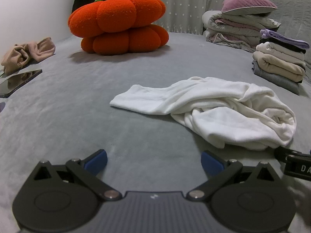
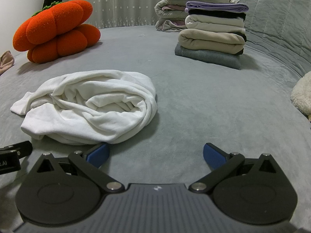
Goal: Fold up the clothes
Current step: 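Move both grippers open toward the crumpled white garment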
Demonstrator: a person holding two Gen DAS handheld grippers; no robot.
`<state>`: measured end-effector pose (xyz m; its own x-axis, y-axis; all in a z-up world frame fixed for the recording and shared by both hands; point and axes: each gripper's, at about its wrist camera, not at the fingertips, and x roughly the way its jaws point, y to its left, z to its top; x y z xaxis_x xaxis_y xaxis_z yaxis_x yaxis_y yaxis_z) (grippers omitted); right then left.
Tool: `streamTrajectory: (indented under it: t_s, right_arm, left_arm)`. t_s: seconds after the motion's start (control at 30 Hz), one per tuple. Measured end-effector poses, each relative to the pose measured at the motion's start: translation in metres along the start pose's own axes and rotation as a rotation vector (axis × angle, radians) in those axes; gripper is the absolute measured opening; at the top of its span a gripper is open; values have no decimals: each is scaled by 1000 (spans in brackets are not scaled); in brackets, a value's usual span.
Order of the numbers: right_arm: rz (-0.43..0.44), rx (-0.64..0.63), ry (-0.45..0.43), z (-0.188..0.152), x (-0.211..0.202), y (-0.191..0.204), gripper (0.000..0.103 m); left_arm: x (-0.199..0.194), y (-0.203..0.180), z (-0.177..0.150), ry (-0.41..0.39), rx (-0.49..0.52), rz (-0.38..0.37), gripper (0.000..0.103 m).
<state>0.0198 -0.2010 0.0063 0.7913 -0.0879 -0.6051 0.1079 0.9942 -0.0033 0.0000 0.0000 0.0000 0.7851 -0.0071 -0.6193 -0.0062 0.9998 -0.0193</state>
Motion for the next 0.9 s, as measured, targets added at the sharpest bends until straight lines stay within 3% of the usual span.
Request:
streamTrajectory:
  t_s: [0.67, 0.9]
  right_arm:
    - [1, 0, 3, 1, -1, -1, 103]
    - [47, -19, 51, 7, -3, -5, 103]
  left_arm:
    - [0, -3, 0, 3, 15, 12, 103]
    - [-7, -8, 11, 64, 51, 33, 103]
